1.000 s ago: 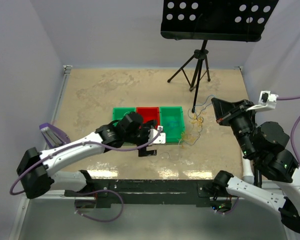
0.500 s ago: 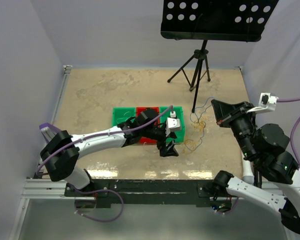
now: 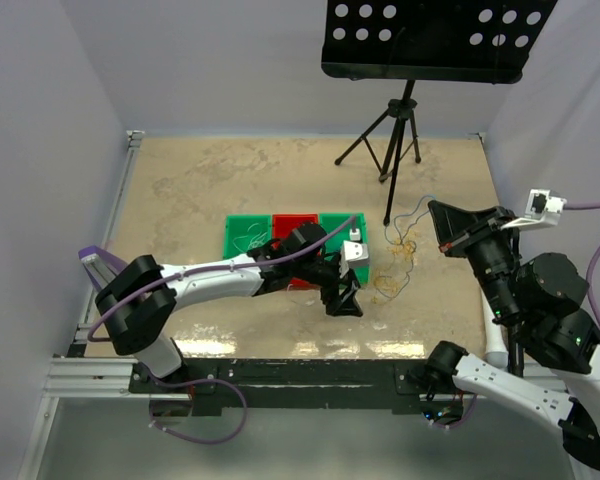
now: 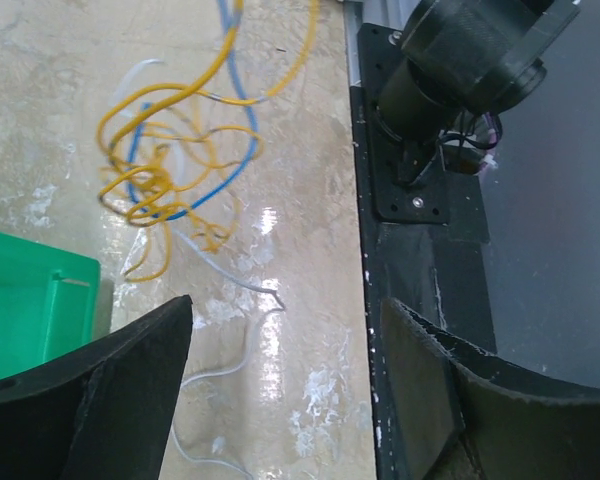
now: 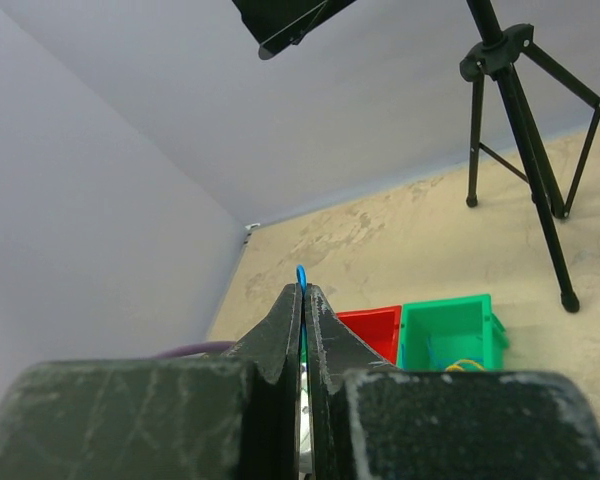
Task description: Untangle the cables
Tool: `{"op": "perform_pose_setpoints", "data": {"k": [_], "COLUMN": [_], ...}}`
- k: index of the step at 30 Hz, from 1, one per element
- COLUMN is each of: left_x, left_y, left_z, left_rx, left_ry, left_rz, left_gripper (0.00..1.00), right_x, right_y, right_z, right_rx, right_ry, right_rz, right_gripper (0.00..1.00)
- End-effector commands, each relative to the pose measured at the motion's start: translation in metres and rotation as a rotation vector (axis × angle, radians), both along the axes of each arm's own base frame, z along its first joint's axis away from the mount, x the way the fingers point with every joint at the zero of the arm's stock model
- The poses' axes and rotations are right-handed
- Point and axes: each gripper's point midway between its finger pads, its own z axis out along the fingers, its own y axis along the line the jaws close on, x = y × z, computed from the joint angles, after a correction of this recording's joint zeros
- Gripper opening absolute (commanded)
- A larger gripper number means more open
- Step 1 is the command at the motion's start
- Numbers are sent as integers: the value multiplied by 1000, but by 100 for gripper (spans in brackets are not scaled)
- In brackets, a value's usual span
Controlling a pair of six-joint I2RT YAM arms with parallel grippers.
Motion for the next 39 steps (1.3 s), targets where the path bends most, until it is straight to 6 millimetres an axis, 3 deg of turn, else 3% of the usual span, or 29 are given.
{"op": "perform_pose_setpoints", "data": {"k": [1,12,16,19,30,39], "left_x": [17,14,16,16,5,-14], "left_y": [-17,-38,-39,-31,19,84], "left_z": [17,14,10,4,-17,-39], "left_rx": [-50,-77,-62,-28,80,244], "left_ry": [-59,-15,-58,-102,-225,-349], "left_rz": [44,16,-7,-21,-42,-140], "left_gripper": [80,67,24,0,0,0], "right_x": [-7,-15,-15,-14,-8,5], "right_y": [-3,-7,-10,-13,-31,-54], "right_z": [18,30,29,29,36,37], "right_rx": [29,60,47,31,-15,-87], "right_ry": [-49,-70,-68,-69,-64,-26], "right_rz": [23,44,32,15,-87,-254], "right_gripper": [0,0,0,0,0,0]}}
